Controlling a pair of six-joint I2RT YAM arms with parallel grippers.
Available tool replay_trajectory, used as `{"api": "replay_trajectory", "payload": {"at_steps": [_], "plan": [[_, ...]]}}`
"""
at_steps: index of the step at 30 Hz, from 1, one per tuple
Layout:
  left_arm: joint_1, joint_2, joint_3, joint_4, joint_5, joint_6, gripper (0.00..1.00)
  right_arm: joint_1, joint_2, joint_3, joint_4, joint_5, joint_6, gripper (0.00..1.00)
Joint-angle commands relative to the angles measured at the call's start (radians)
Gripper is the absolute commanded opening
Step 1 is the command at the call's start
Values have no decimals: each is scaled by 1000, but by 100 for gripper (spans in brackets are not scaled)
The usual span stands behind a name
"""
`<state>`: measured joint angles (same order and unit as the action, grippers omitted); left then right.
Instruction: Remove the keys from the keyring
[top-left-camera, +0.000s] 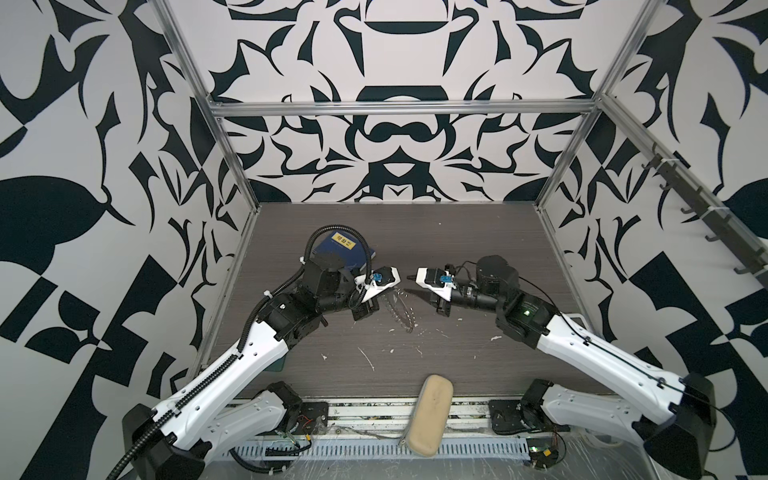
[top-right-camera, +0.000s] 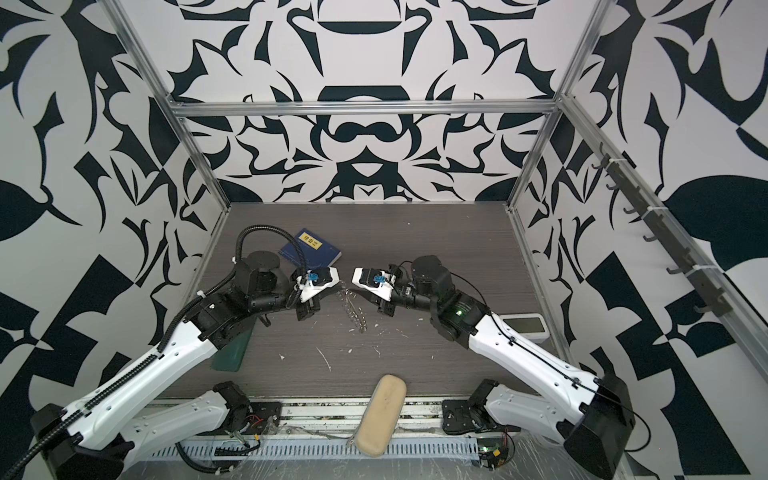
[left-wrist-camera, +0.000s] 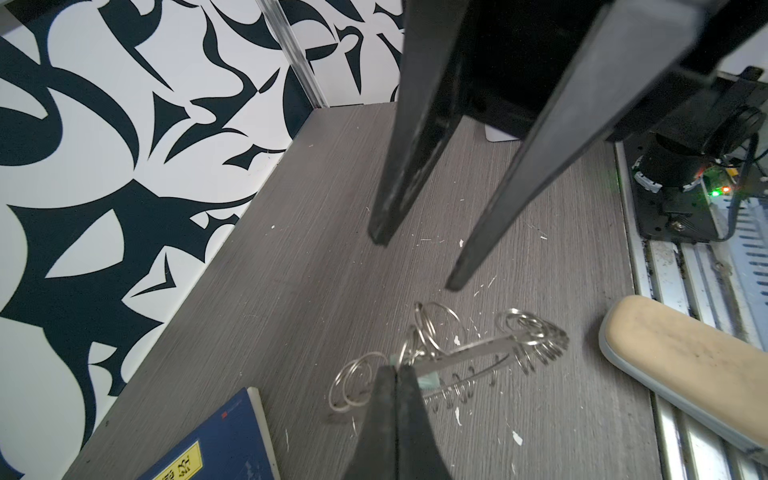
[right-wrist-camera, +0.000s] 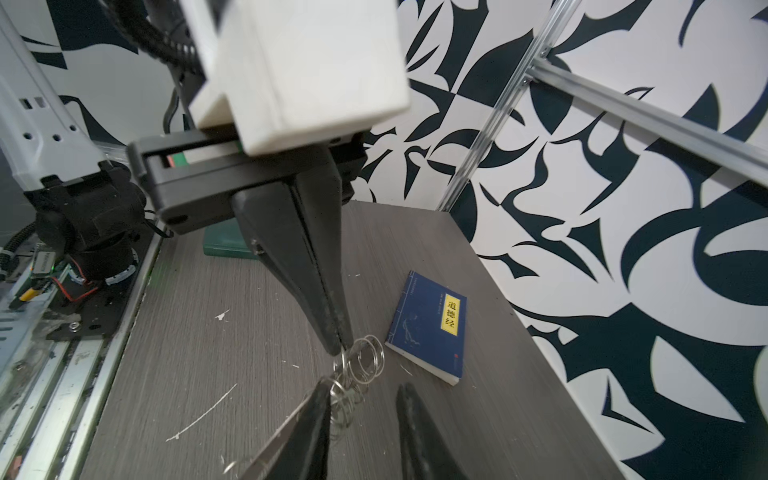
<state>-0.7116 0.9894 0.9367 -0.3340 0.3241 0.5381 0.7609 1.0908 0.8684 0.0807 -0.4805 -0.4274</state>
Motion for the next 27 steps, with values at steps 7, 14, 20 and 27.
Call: {"api": "replay_trajectory", "payload": {"at_steps": [7, 14, 20, 27], "plan": [[-6, -38, 11, -2, 21, 35, 0, -3, 56, 82, 62, -122, 49, 29], [-6, -49, 4, -2, 24, 35, 0, -5, 86, 96, 27, -138, 35, 23], [-7, -55, 0, 1, 32, 35, 0, -4, 103, 113, -16, -161, 4, 5], [-6, -99, -52, 107, 26, -34, 14, -16, 85, 104, -7, -176, -6, 0]]}}
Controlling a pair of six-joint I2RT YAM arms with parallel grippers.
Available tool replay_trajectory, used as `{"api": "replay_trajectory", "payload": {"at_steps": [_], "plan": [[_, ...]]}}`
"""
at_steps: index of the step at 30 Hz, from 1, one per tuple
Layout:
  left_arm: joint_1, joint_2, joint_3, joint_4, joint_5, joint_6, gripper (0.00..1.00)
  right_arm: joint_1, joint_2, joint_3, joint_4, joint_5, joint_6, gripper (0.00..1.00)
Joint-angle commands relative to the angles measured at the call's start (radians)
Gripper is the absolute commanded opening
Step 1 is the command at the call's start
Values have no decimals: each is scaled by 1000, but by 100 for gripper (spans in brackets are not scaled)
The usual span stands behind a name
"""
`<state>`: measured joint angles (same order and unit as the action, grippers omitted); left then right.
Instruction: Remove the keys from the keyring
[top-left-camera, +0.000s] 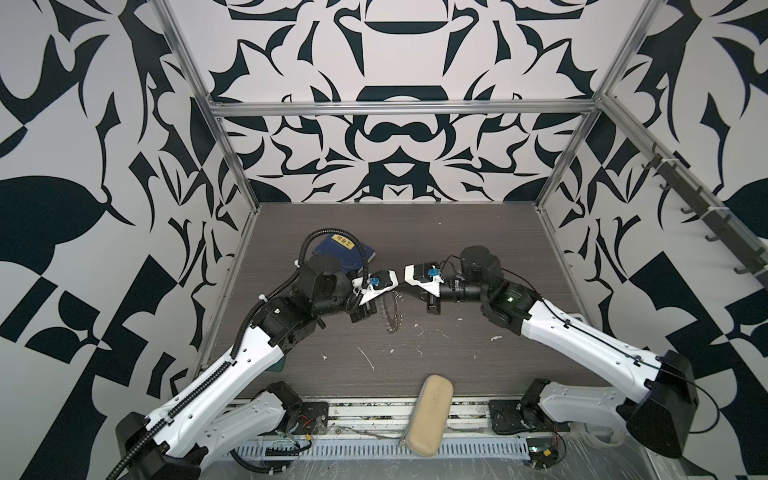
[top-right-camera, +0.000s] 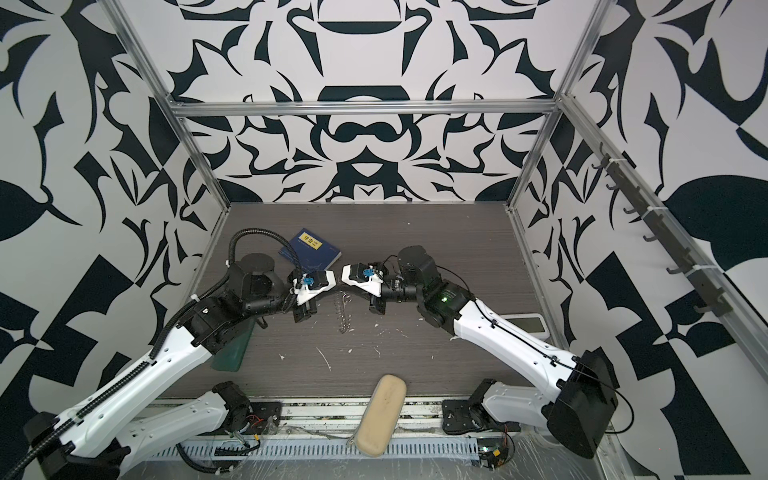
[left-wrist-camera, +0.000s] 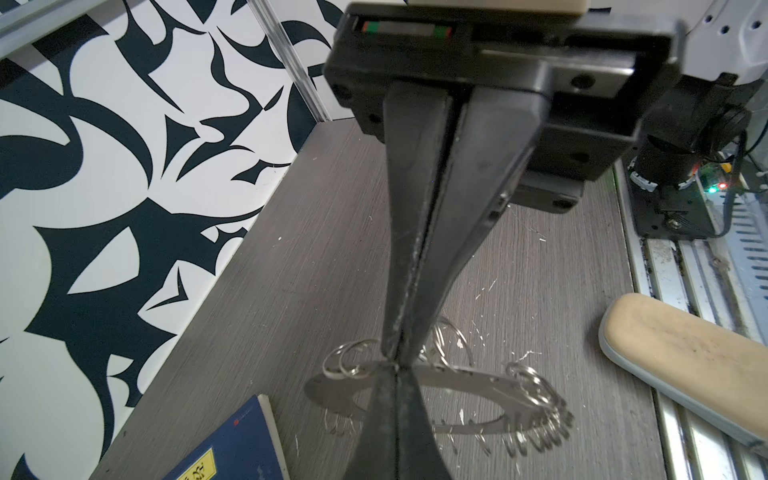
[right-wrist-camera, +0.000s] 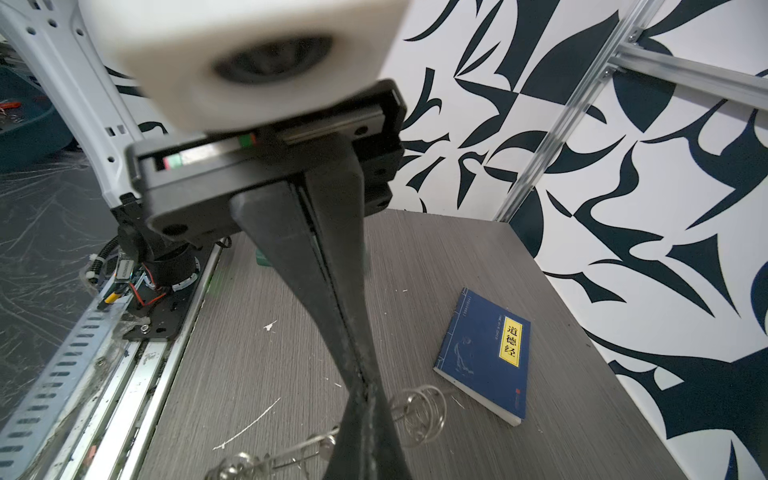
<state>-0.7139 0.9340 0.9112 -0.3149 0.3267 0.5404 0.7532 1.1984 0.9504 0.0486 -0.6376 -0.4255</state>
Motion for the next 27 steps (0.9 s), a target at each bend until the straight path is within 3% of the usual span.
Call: {"api": "replay_trajectory", "payload": {"at_steps": [1, 4, 6, 13, 19, 27], "plan": [[-4, -60, -47, 123, 24, -47, 17, -15, -35, 1, 63, -22, 10, 0], [-2, -93, -81, 177, 32, -89, 32, -36, -68, -52, 177, -46, 67, 0], [3, -103, -90, 184, 43, -114, 36, -46, -86, -88, 251, -65, 102, 0], [73, -102, -113, 277, 204, -263, 32, -66, -123, -206, 580, -102, 247, 0], [123, -64, -113, 376, 330, -359, 26, -66, -106, -226, 721, -131, 345, 0], [123, -25, -103, 417, 381, -382, 22, -66, -77, -226, 811, -153, 420, 0]]}}
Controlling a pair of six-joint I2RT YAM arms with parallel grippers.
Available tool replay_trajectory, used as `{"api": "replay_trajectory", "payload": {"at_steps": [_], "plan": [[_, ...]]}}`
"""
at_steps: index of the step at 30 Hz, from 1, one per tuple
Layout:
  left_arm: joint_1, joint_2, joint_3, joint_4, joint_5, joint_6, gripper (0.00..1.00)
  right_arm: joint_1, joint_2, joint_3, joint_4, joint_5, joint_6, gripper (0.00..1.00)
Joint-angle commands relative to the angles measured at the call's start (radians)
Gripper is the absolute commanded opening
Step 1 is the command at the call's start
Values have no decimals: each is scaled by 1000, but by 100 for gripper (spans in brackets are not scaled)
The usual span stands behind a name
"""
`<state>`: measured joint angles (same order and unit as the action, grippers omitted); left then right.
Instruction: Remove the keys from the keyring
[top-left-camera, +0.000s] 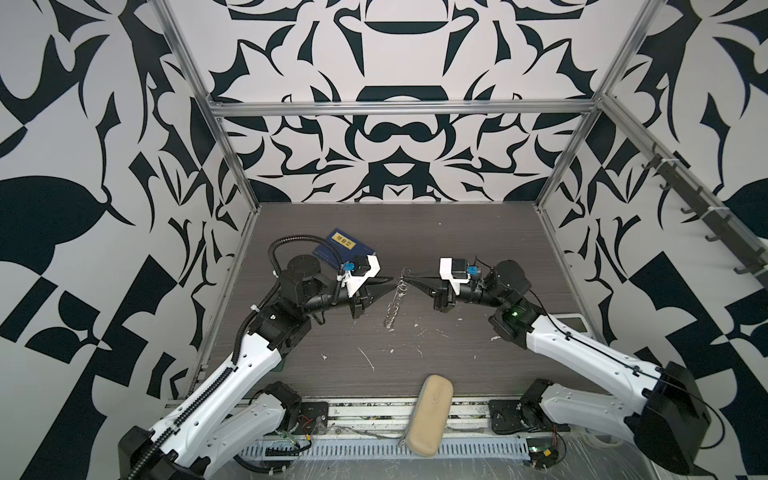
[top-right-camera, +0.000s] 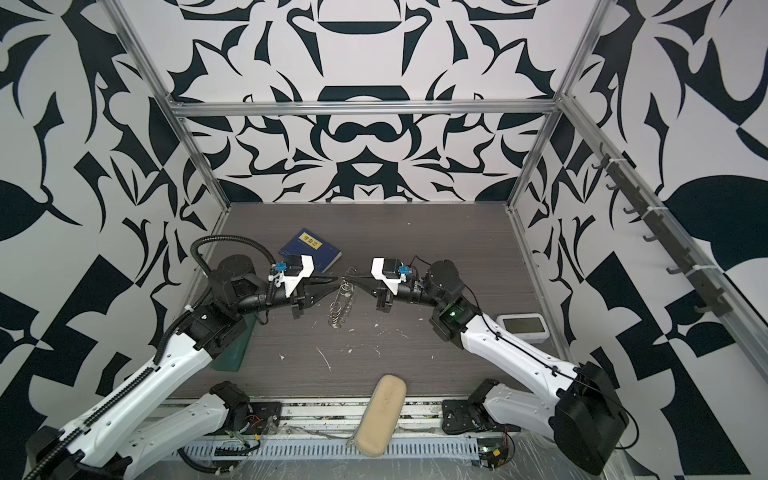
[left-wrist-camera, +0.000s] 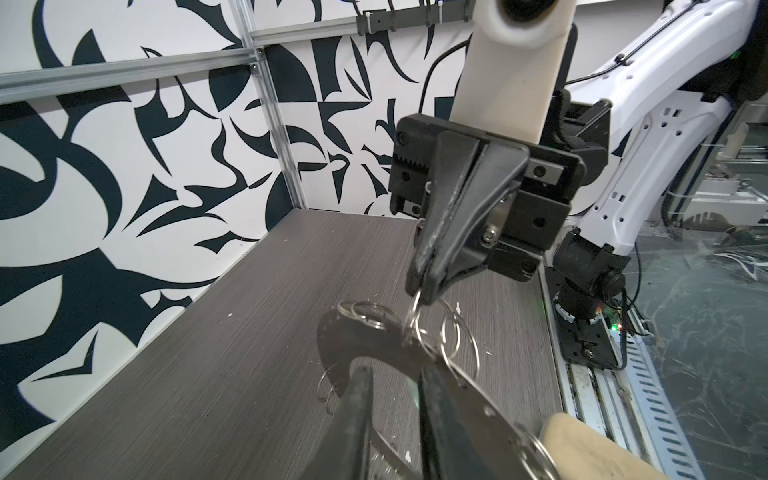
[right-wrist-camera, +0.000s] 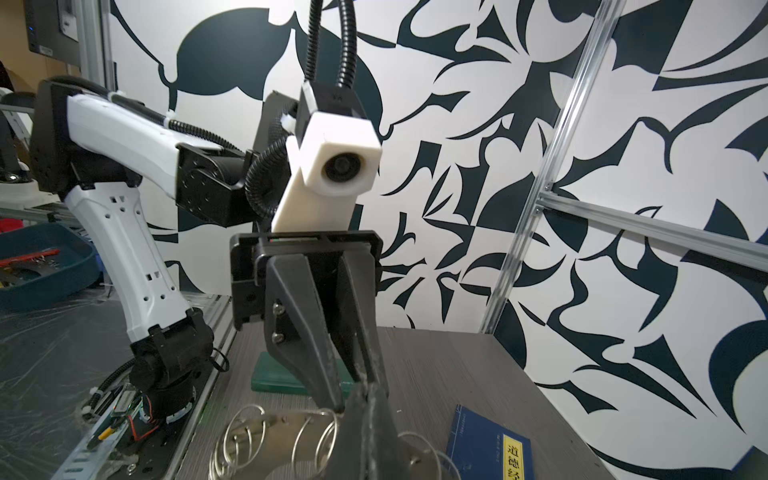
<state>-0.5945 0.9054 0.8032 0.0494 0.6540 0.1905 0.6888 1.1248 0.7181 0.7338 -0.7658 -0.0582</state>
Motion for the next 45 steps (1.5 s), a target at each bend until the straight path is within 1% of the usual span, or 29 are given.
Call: {"api": "replay_trajectory", "payload": {"at_steps": [1, 11, 14, 17, 21, 22, 25, 27, 28, 29, 31, 33, 35, 39, 42, 45], "plan": [[4, 5, 5, 60, 61, -35, 21, -2, 0, 7, 131, -28, 56, 0], [4, 25, 15, 84, 76, -46, 20, 0, 20, 29, 142, -70, 94, 0], [4, 35, 17, 91, 81, -49, 17, 0, 26, 36, 142, -78, 103, 0], [4, 41, 24, 93, 78, -47, 13, 0, 33, 46, 142, -91, 112, 0], [4, 40, 31, 84, 66, -28, 0, -1, 30, 44, 121, -98, 106, 0], [4, 39, 34, 72, 67, -15, 0, 0, 26, 42, 116, -94, 101, 0], [4, 25, 40, 3, 69, 83, 0, 0, 7, 34, 77, -85, 86, 0], [4, 13, 54, -68, 42, 143, 0, 0, -15, 47, -22, -72, 51, 0], [4, 14, 75, -122, 29, 173, 0, -1, -27, 57, -86, -66, 21, 5], [4, 20, 102, -195, 12, 216, 0, 0, -42, 71, -160, -58, -15, 13], [4, 38, 158, -320, -18, 285, 0, -2, -65, 84, -252, -37, -62, 24], [3, 60, 201, -421, -39, 340, 0, -4, -81, 87, -298, -23, -85, 28], [2, 75, 227, -484, -56, 378, 0, -8, -85, 97, -338, -26, -101, 28], [-12, 101, 269, -573, -111, 427, 0, -9, -67, 117, -359, -53, -100, 28], [-50, 133, 316, -672, -183, 466, 0, -9, -38, 137, -374, -68, -102, 28], [-81, 159, 342, -728, -241, 484, 0, -9, -6, 150, -372, -87, -99, 28]]}}
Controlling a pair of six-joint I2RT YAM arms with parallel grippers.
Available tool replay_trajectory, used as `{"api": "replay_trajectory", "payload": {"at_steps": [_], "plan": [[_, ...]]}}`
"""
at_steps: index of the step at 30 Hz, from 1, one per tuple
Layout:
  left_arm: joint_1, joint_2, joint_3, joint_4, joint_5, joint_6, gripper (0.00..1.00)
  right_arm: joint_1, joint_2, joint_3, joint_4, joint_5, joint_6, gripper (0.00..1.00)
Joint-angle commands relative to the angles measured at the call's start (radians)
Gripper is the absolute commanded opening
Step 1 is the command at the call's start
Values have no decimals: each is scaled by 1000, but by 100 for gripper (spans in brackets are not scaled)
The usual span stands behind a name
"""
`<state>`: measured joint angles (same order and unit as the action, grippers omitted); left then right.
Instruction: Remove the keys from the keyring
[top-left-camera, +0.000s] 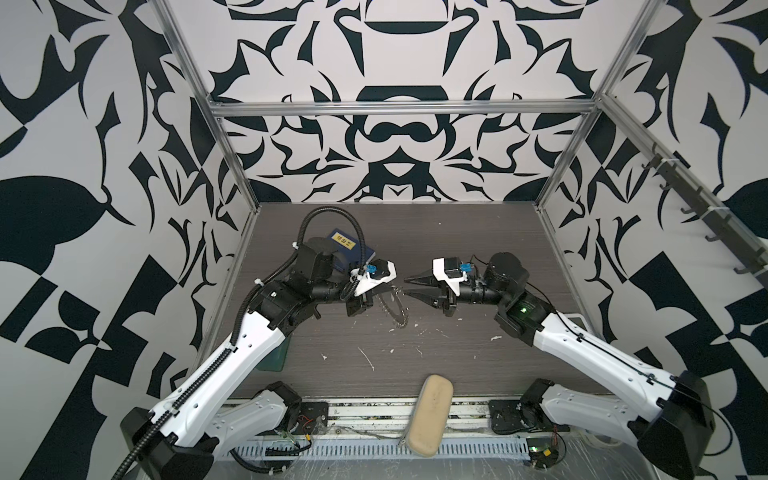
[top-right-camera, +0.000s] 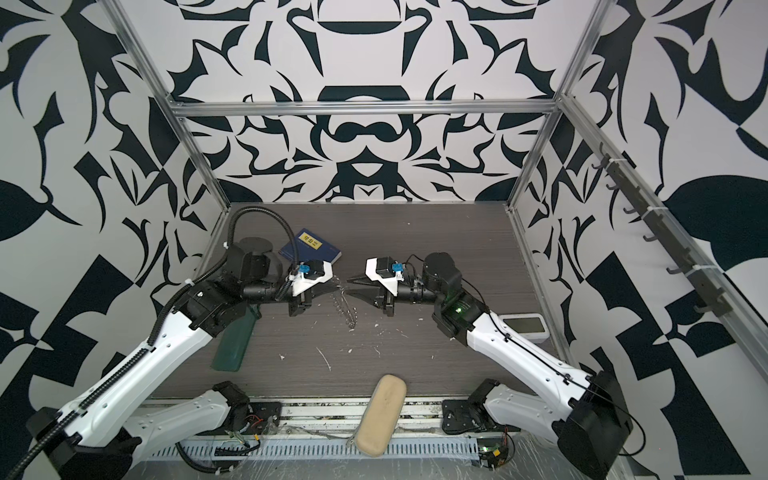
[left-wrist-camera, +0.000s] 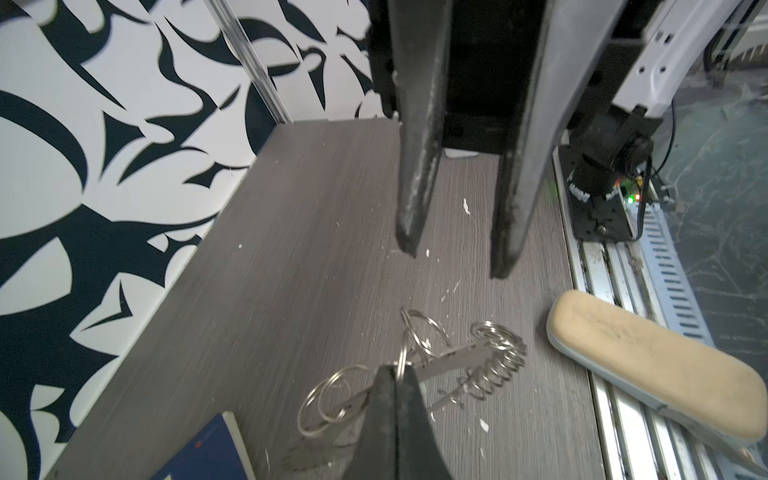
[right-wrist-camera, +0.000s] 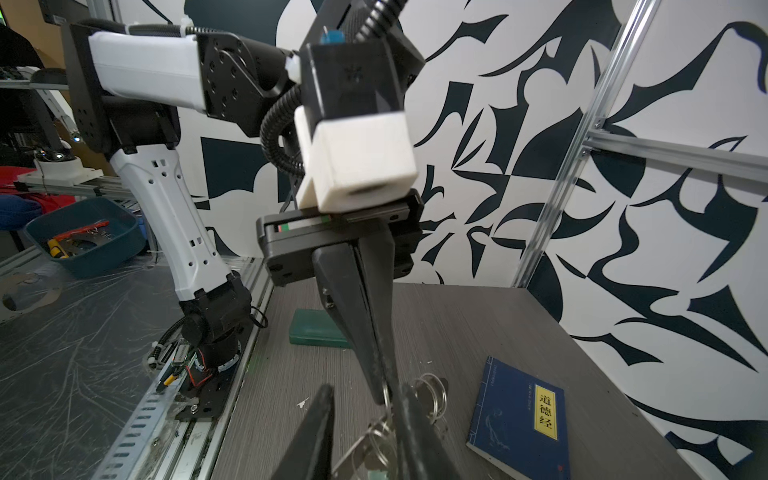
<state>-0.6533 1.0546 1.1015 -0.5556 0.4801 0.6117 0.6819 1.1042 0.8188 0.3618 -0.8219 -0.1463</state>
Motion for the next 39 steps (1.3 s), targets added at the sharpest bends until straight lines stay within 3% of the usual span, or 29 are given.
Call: {"api": "replay_trajectory", "payload": {"at_steps": [1, 17, 28, 36, 39], "plan": [[-27, 14, 47, -130, -74, 60, 0, -2, 23, 50, 7, -36, -7, 28], [-32, -2, 23, -87, -49, 34, 0, 20, 115, 19, 100, -73, 61, 24], [-32, -15, 15, -72, -42, 26, 0, 24, 146, 16, 80, -68, 39, 18], [-32, -25, 8, -65, -42, 21, 0, 24, 143, 11, 49, -73, 19, 0], [-32, -29, 2, -52, -41, 21, 0, 24, 149, 27, 31, -86, 19, 0]]}}
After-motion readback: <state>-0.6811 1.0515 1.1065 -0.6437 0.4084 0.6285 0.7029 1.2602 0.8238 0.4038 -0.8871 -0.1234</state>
